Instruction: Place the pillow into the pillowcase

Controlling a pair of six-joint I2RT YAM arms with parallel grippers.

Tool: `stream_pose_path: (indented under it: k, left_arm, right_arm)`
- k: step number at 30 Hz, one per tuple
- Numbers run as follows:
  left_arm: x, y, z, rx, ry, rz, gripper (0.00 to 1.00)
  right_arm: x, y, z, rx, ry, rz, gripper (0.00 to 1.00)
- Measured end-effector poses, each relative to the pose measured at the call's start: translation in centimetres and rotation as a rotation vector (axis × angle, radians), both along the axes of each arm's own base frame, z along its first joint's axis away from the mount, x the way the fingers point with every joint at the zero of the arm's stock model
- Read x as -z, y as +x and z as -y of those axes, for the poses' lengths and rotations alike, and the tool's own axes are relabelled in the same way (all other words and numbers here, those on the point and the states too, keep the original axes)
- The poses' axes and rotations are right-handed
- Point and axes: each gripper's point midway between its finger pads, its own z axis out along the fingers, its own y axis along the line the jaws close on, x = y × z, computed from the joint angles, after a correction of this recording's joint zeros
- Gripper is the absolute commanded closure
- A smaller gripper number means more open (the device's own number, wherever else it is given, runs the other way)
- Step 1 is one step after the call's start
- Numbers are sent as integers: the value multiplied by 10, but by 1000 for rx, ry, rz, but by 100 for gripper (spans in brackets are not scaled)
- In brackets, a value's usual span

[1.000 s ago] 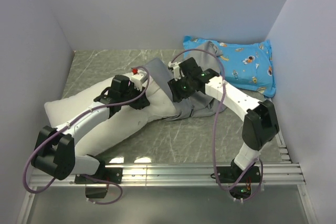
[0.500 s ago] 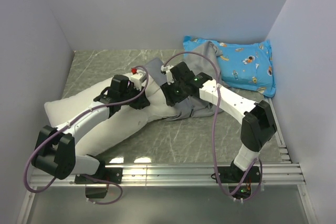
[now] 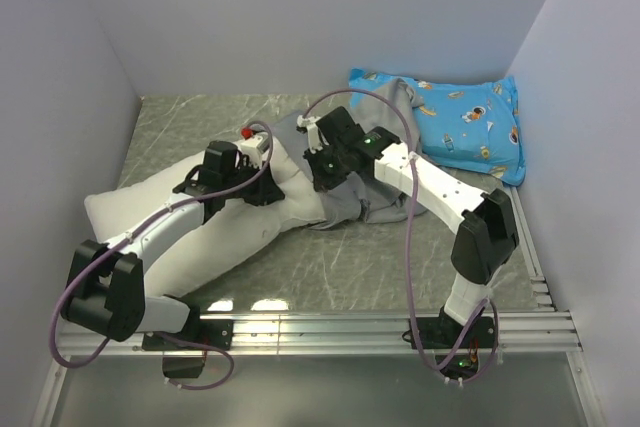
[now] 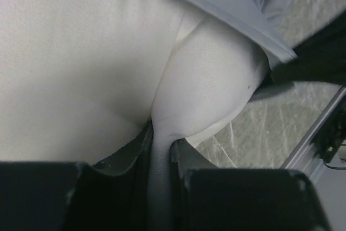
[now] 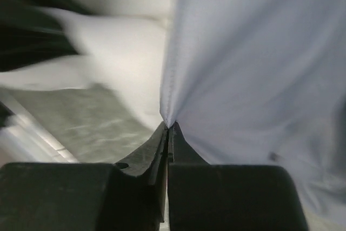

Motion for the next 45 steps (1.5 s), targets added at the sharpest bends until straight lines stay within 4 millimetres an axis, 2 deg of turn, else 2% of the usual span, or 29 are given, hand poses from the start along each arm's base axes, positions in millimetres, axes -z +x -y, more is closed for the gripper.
stream_pose_path:
  k: [5,8,11,13,15,16,19,20,23,24,25,27,30,32,34,38,39,41,43,45]
  left_arm:
    - [-10,-3,3,-26,-125,-61,100]
    - [-26,-3,1,-67,-240,-106,100]
    - [-46,-4,-4,-109,-359,-140,100]
    - [-58,-8,-6,-124,-429,-150,100]
    - [-64,-14,-5,-122,-477,-158,100]
    - [-64,-16,-4,-116,-489,-166,100]
    - [-54,-25,-1,-85,-483,-213,75]
    - [-50,-29,-1,-67,-471,-230,52]
    - [-45,-46,-7,25,-396,-250,21]
    - [-50,-50,-10,68,-366,-230,7]
    - [-59,-57,-13,130,-323,-198,1]
    - [-78,-61,-20,221,-244,-109,1]
    - [-116,-59,-36,303,-142,59,1]
    - [-132,-50,-53,288,-78,154,1]
    - [-139,-30,-79,211,6,228,1]
    - [-129,16,-122,115,132,259,1]
    - [-121,30,-129,118,157,251,1]
    - [-95,47,-138,146,195,212,1]
    - [-61,53,-142,186,223,139,1]
    - [-33,48,-141,235,225,73,12]
  right_arm:
    - [-53,-27,-50,-158,231,-71,100]
    - [-78,-50,-79,-271,342,-124,100]
    - [-89,-77,-96,-361,424,-204,100]
    - [-92,-81,-104,-375,462,-227,100]
    - [-92,-76,-106,-365,494,-238,100]
    - [-90,-73,-105,-356,506,-247,100]
    - [-68,-63,-94,-311,495,-284,100]
    - [-59,-63,-90,-298,486,-298,100]
    - [-16,-70,-62,-234,427,-371,100]
    - [-2,-76,-51,-211,399,-402,100]
    - [10,-80,-42,-193,372,-423,100]
    - [23,-85,-31,-176,341,-438,100]
    - [30,-92,-25,-192,324,-431,100]
    - [33,-96,-23,-215,314,-420,100]
    - [38,-100,-23,-239,301,-411,100]
    - [53,-114,-20,-283,256,-407,100]
    - [55,-115,-19,-290,247,-406,100]
    - [55,-115,-19,-298,237,-393,100]
    - [54,-113,-19,-302,233,-381,100]
    - [51,-110,-21,-302,232,-374,100]
